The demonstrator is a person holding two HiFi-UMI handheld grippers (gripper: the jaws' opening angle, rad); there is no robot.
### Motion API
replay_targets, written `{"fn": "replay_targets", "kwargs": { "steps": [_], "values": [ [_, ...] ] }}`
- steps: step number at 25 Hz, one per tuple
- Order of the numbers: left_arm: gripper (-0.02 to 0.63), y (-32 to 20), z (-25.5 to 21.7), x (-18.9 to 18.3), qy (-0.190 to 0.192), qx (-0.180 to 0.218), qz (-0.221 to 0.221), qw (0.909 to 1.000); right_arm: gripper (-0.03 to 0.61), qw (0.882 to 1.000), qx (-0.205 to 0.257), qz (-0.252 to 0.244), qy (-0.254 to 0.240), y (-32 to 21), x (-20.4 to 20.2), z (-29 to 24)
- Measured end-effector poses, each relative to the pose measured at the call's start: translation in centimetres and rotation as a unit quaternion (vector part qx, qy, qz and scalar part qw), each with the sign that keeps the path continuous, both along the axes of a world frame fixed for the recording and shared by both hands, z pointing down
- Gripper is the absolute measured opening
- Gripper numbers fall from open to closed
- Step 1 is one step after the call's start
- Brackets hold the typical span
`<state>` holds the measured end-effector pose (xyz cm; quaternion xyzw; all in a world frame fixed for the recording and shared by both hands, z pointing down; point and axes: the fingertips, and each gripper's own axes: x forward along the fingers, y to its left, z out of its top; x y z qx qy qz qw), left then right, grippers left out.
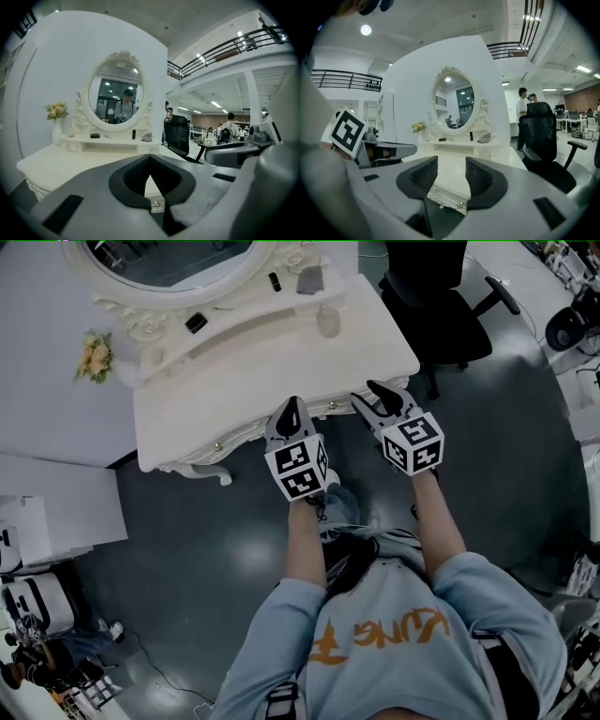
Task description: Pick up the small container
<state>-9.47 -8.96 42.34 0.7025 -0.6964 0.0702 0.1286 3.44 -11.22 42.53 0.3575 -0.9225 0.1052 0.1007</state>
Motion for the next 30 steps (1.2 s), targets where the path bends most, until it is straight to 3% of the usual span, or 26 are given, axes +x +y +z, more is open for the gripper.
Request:
{"fn": "replay_targets", "kwargs": {
  "steps": [5, 10, 21, 30],
  "values": [
    [0.021, -5.7, 2.0, -3.0, 0.027, -0.018, -0.006, 0.9995, 0.253, 1.000, -0.021, 0.005, 0.010, -5.9, -2.2, 1.7],
    [0.021, -10.3, 4.6, -6.3, 0.028, -0.040, -0.015, 0.9987, 0.300, 0.999, -0.042, 0.013, 0.021, -10.9, -4.7, 4.3],
    [0.021, -19.5, 7.4, -6.6, 0.025, -0.074, 0.034, 0.9964, 0.308, 0.995, -0.070, 0.066, 0.024, -20.0, -5.8, 6.8],
    [0.021, -23.0, 9.5, -5.2, 0.053, -0.099, 0.043, 0.9927, 0.308, 0.992, -0.073, 0.074, 0.076, -23.0, -5.2, 9.1]
  ]
}}
